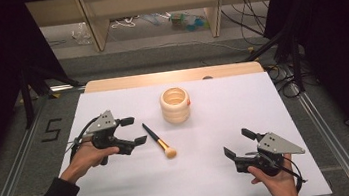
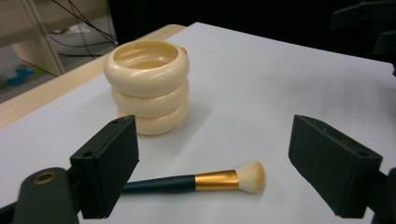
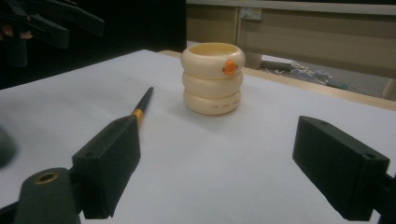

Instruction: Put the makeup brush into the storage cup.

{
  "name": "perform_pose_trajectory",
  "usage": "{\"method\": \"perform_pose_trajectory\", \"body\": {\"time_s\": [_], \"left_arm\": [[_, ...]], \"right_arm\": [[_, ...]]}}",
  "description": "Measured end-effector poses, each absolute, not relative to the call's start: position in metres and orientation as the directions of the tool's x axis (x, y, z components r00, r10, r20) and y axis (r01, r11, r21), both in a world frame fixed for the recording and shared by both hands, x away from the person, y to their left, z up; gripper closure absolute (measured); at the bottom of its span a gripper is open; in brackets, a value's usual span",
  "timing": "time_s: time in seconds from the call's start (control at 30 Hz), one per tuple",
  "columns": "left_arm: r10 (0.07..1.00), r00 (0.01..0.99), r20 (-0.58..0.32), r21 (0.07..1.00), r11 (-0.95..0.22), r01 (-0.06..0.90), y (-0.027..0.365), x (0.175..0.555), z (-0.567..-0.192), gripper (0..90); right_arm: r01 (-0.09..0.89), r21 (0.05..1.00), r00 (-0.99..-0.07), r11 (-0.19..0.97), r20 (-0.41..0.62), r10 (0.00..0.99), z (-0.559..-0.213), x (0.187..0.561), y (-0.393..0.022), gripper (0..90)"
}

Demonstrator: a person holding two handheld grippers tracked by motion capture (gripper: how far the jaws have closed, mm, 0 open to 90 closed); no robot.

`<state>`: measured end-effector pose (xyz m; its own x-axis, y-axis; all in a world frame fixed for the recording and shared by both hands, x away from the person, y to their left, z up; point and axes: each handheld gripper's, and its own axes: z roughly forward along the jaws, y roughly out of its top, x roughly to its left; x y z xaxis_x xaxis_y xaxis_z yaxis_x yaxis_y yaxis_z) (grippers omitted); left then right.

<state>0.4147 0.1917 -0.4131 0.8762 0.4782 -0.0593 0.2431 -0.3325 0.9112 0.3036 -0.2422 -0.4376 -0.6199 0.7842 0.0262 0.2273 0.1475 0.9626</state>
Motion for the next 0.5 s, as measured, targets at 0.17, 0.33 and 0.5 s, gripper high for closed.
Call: {"method": "perform_pose_trajectory", "body": {"time_s": [0.17,0.33,0.5], "left_arm": [[0.433,0.899,-0.058,0.863,-0.431,0.263,0.182,0.441,-0.421,17.8],[0.405,0.913,-0.046,0.834,-0.488,0.258,0.172,0.452,-0.426,20.5],[0.35,0.936,-0.043,0.784,-0.569,0.249,0.157,0.461,-0.427,21.2]], "right_arm": [[0.227,0.963,-0.635,0.143,0.035,0.772,-0.438,0.305,-0.242,15.8],[0.232,0.959,-0.636,0.161,0.024,0.771,-0.438,0.305,-0.242,15.9],[0.229,0.96,-0.64,0.16,0.024,0.768,-0.439,0.305,-0.241,15.9]]}}
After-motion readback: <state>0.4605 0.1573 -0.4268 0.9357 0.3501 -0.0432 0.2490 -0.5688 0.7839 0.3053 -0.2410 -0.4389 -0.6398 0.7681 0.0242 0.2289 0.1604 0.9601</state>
